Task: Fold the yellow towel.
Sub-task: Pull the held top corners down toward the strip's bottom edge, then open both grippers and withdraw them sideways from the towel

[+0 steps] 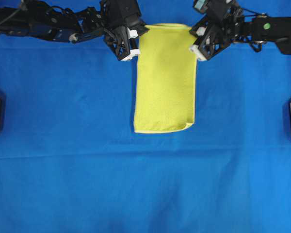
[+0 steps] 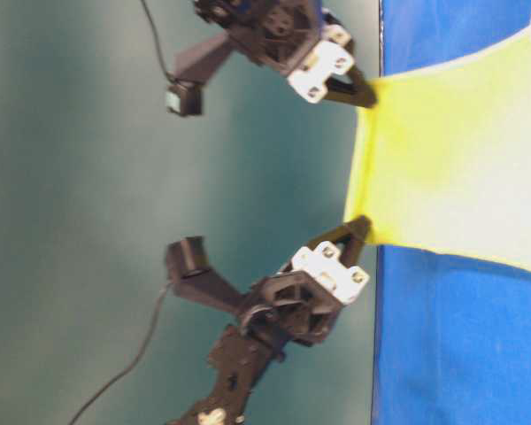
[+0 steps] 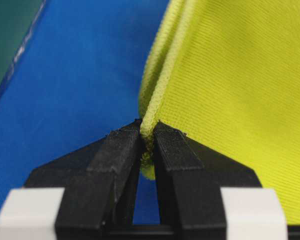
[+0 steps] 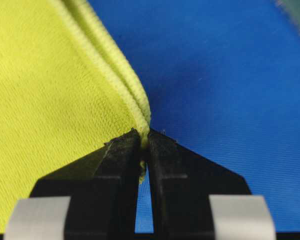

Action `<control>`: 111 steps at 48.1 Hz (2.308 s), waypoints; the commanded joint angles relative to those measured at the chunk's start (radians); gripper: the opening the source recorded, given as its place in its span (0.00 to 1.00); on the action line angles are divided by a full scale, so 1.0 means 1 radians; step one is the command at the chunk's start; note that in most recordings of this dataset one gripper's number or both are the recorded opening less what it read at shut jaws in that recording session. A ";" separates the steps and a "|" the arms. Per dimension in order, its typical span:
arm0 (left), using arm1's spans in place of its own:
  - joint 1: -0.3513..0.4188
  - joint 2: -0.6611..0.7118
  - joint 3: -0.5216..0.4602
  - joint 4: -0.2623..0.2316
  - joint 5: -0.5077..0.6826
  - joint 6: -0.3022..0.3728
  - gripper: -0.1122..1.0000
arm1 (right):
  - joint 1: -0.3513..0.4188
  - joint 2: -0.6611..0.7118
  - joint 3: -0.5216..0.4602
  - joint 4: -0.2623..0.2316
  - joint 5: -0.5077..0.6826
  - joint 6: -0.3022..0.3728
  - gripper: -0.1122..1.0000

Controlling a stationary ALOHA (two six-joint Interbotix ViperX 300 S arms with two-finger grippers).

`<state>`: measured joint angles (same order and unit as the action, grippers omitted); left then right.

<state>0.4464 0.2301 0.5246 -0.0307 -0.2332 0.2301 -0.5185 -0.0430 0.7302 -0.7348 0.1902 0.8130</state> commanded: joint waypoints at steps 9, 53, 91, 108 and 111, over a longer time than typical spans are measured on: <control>-0.061 -0.163 0.052 0.002 0.049 0.005 0.17 | 0.086 -0.164 0.011 0.005 0.106 0.006 0.15; -0.426 -0.103 0.202 0.002 0.092 -0.055 0.17 | 0.453 -0.080 0.124 0.043 0.103 0.242 0.15; -0.488 -0.055 0.195 0.000 0.003 -0.077 0.41 | 0.523 -0.043 0.103 0.043 0.044 0.265 0.37; -0.486 -0.120 0.195 0.000 0.037 -0.055 0.64 | 0.551 -0.097 0.078 0.038 0.048 0.258 0.59; -0.486 -0.150 0.199 0.000 0.061 -0.055 0.63 | 0.566 -0.132 0.066 0.038 0.051 0.256 0.59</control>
<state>-0.0383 0.1381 0.7286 -0.0307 -0.1871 0.1733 0.0291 -0.1197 0.8268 -0.6949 0.2424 1.0707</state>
